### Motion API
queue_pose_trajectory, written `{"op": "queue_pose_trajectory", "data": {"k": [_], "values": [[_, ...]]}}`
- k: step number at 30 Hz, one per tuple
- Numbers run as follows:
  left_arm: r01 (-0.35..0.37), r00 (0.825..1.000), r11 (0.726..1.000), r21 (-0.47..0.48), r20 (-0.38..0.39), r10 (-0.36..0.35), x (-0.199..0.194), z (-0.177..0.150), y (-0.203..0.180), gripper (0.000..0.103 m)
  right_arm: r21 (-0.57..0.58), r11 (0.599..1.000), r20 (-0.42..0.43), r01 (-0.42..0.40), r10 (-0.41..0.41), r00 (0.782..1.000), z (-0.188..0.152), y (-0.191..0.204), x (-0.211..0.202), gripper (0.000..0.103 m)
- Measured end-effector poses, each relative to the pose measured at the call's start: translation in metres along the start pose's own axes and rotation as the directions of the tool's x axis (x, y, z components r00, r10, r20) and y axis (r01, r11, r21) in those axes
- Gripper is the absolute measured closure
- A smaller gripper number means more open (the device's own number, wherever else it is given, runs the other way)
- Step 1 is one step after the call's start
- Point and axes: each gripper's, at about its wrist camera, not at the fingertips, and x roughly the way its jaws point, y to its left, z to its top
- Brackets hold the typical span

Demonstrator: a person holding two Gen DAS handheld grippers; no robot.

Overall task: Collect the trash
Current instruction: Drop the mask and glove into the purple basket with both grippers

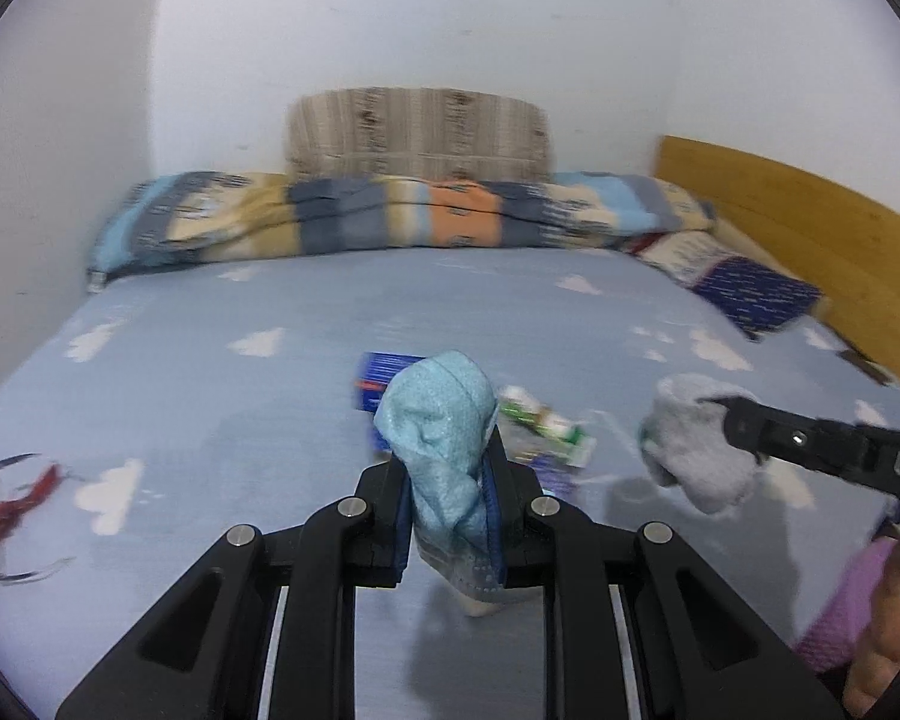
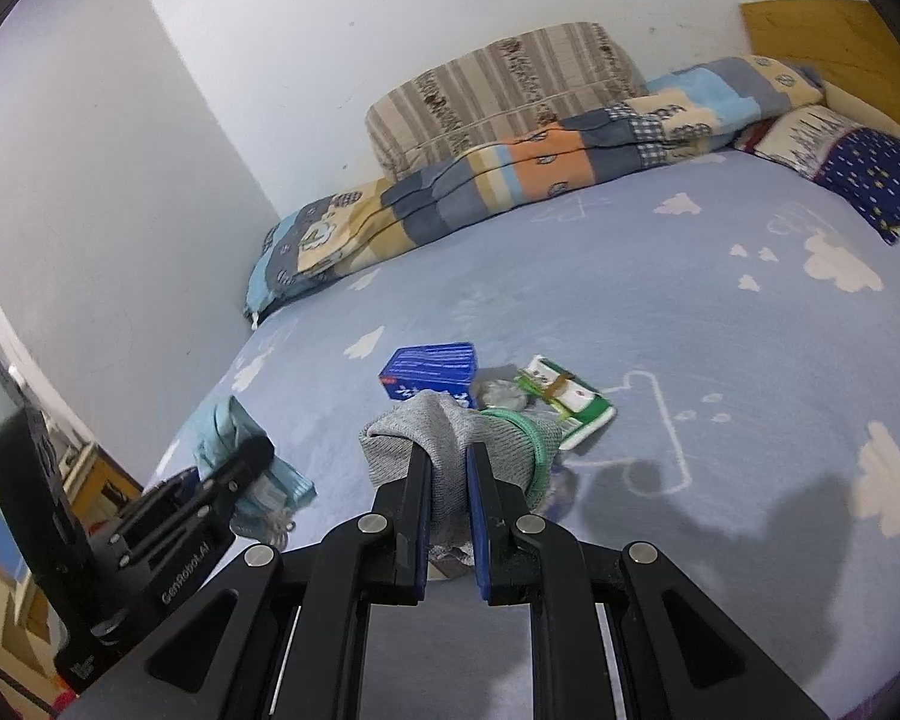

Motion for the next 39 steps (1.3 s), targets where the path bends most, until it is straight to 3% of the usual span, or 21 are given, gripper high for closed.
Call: {"op": "queue_pose_trajectory", "data": {"k": [5, 7, 12, 18, 20, 22, 25, 29, 31, 33, 34, 36, 39], "values": [[0.138, 0.990, 0.990, 0.034, -0.015, -0.138, -0.003, -0.003, -0.035, 0.084, 0.126, 0.992, 0.024, -0.028, 0.025, 0.999, -0.002, -0.028, -0.029, 0.091], [0.203, 0.979, 0.978, 0.055, -0.030, -0.201, -0.006, -0.006, -0.053, 0.084, 0.154, 0.988, 0.041, -0.029, 0.023, 0.999, -0.004, -0.039, -0.047, 0.091], [0.372, 0.928, 0.918, 0.139, -0.089, -0.362, -0.016, -0.014, -0.112, 0.084, 0.179, 0.984, 0.102, -0.005, -0.014, 0.995, -0.016, -0.063, -0.110, 0.091], [0.568, 0.823, 0.778, 0.267, -0.216, -0.526, -0.032, -0.026, -0.209, 0.084, 0.256, 0.962, 0.157, 0.098, -0.141, 0.977, -0.047, -0.114, -0.198, 0.091], [0.632, 0.774, 0.715, 0.298, -0.261, -0.576, -0.042, -0.031, -0.246, 0.083, 0.304, 0.941, 0.164, 0.146, -0.203, 0.965, -0.062, -0.136, -0.228, 0.091], [0.700, 0.714, 0.645, 0.305, -0.321, -0.623, -0.047, -0.036, -0.280, 0.083, 0.342, 0.922, 0.163, 0.182, -0.249, 0.955, -0.074, -0.153, -0.250, 0.091], [0.766, 0.643, 0.562, 0.314, -0.411, -0.647, -0.052, -0.047, -0.330, 0.083, 0.409, 0.875, 0.146, 0.260, -0.344, 0.928, -0.101, -0.183, -0.285, 0.091], [0.809, 0.585, 0.505, 0.301, -0.500, -0.639, -0.050, -0.063, -0.376, 0.082, 0.483, 0.816, 0.111, 0.318, -0.417, 0.902, -0.128, -0.217, -0.313, 0.091], [0.816, 0.574, 0.491, 0.306, -0.531, -0.623, -0.050, -0.071, -0.398, 0.079, 0.515, 0.790, 0.094, 0.333, -0.438, 0.894, -0.137, -0.232, -0.320, 0.091], [0.812, 0.576, 0.500, 0.302, -0.548, -0.606, -0.048, -0.076, -0.409, 0.051, 0.539, 0.768, 0.072, 0.346, -0.452, 0.889, -0.145, -0.243, -0.325, 0.090], [0.806, 0.582, 0.513, 0.294, -0.545, -0.603, -0.047, -0.076, -0.412, 0.049, 0.561, 0.744, 0.055, 0.362, -0.470, 0.881, -0.149, -0.251, -0.326, 0.087], [0.810, 0.576, 0.519, 0.273, -0.542, -0.613, -0.044, -0.073, -0.411, 0.049, 0.586, 0.723, 0.045, 0.367, -0.481, 0.876, -0.155, -0.259, -0.331, 0.076], [0.800, 0.589, 0.536, 0.268, -0.518, -0.620, -0.044, -0.067, -0.402, 0.049, 0.584, 0.719, 0.058, 0.377, -0.500, 0.864, -0.154, -0.260, -0.338, 0.074]]}}
